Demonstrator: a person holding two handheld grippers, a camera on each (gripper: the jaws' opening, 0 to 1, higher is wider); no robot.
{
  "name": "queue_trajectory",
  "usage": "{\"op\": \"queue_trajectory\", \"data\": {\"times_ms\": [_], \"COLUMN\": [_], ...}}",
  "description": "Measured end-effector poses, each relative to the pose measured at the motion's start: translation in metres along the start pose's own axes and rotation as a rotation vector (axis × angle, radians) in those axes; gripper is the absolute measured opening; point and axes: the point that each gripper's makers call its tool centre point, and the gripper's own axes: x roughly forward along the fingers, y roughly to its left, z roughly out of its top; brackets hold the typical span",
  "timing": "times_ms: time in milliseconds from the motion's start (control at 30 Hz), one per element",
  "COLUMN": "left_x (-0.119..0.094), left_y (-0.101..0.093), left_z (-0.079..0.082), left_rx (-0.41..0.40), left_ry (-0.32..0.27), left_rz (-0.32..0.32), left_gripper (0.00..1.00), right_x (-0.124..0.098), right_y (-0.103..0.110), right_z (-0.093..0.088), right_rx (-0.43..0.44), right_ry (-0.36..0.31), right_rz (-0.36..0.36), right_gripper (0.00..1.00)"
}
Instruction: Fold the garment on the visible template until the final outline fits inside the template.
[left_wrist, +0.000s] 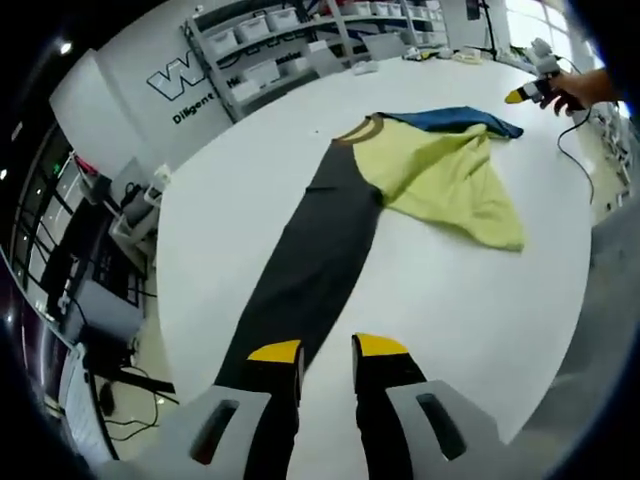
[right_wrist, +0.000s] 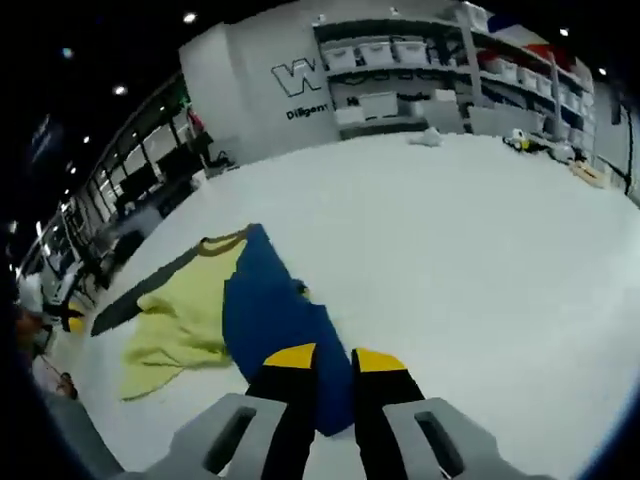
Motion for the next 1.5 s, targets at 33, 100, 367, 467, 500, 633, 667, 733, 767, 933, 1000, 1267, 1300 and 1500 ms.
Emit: {"op": "queue_trajectory", "data": {"times_ms": [33, 100, 367, 467, 500, 633, 667, 733, 767, 933, 1000, 1267, 1300, 1500], "left_x": [0.0, 0.0, -0.008, -0.009, -0.01, -0.013, -0.013, -0.014, -0.014, -0.015, -0.017, -0.015, -0.015, -0.014], "left_y": [-0.001, -0.005, -0.018, -0.021, -0.021, -0.025, -0.024, -0.024, -0.024, -0.023, -0.024, -0.048, -0.051, -0.074], "left_z": [0.002, 0.006, 0.012, 0.01, 0.011, 0.011, 0.01, 0.009, 0.008, 0.006, 0.007, 0.018, 0.019, 0.031], "left_rx": [-0.003, -0.009, -0.009, -0.031, -0.033, -0.033, -0.034, -0.037, -0.038, -0.051, -0.055, -0.057, -0.052, -0.019], "left_ry": [-0.001, -0.004, -0.004, 0.0, -0.001, -0.006, -0.004, 0.0, 0.001, 0.003, -0.003, -0.092, -0.098, -0.152], "left_rz": [0.001, 0.002, 0.008, 0.013, 0.013, 0.013, 0.013, 0.016, 0.017, 0.021, 0.02, -0.099, -0.108, -0.192], "left_gripper": [0.23, 0.22, 0.2, 0.2, 0.2, 0.2, 0.2, 0.2, 0.2, 0.2, 0.21, 0.34, 0.37, 0.59], "right_x": [0.002, 0.008, 0.025, 0.03, 0.03, 0.032, 0.032, 0.032, 0.032, 0.034, 0.034, 0.017, 0.015, 0.005], "right_y": [0.014, 0.032, 0.046, 0.043, 0.041, 0.034, 0.034, 0.037, 0.038, 0.036, 0.032, 0.025, 0.024, 0.019], "right_z": [-0.007, -0.02, -0.034, -0.039, -0.039, -0.038, -0.039, -0.039, -0.04, -0.044, -0.043, -0.018, -0.015, 0.003], "right_rx": [-0.086, -0.225, -0.265, -0.314, -0.316, -0.291, -0.291, -0.296, -0.295, -0.311, -0.289, -0.198, -0.188, -0.144], "right_ry": [0.023, 0.06, 0.084, 0.105, 0.108, 0.114, 0.116, 0.115, 0.115, 0.128, 0.129, 0.076, 0.071, 0.04], "right_rz": [0.049, 0.111, 0.127, 0.117, 0.111, 0.104, 0.105, 0.117, 0.121, 0.102, 0.088, 0.089, 0.092, 0.095], "right_gripper": [0.09, 0.13, 0.15, 0.14, 0.12, 0.06, 0.07, 0.1, 0.13, 0.06, 0.0, 0.0, 0.0, 0.0]}}
